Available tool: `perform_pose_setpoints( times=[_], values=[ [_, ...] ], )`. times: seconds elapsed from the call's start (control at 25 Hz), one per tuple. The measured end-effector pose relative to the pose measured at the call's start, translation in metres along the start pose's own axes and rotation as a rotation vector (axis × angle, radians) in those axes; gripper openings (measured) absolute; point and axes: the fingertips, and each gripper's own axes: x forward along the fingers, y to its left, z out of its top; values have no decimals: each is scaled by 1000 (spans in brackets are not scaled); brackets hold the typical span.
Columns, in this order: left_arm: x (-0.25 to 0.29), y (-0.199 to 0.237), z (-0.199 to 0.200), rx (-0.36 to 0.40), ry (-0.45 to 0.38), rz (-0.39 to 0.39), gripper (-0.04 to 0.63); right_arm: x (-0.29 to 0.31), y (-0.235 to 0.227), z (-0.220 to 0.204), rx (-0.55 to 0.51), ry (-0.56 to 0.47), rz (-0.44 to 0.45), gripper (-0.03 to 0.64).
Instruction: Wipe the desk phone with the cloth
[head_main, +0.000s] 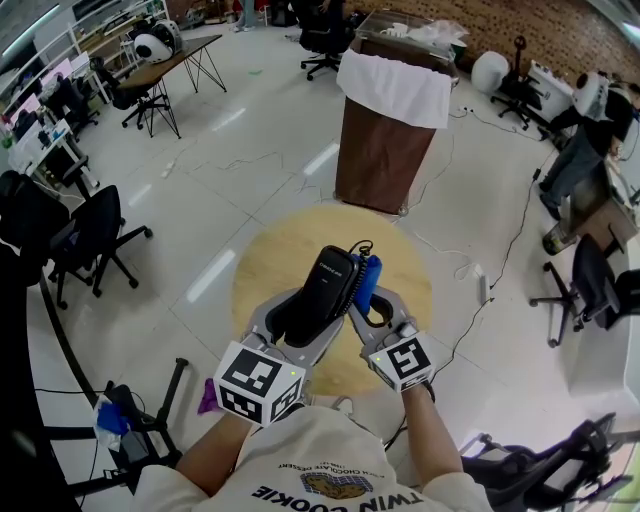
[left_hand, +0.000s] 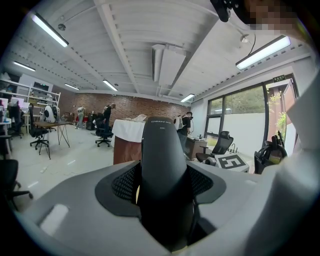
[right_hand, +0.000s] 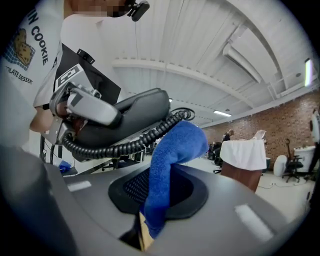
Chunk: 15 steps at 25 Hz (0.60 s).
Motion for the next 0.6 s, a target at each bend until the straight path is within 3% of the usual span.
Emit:
perform_pose_setpoints(
  times=[0.6],
  values=[
    [3,17,8,-19,-18,34,264,0,66,-13,69,13,96,58]
  ],
)
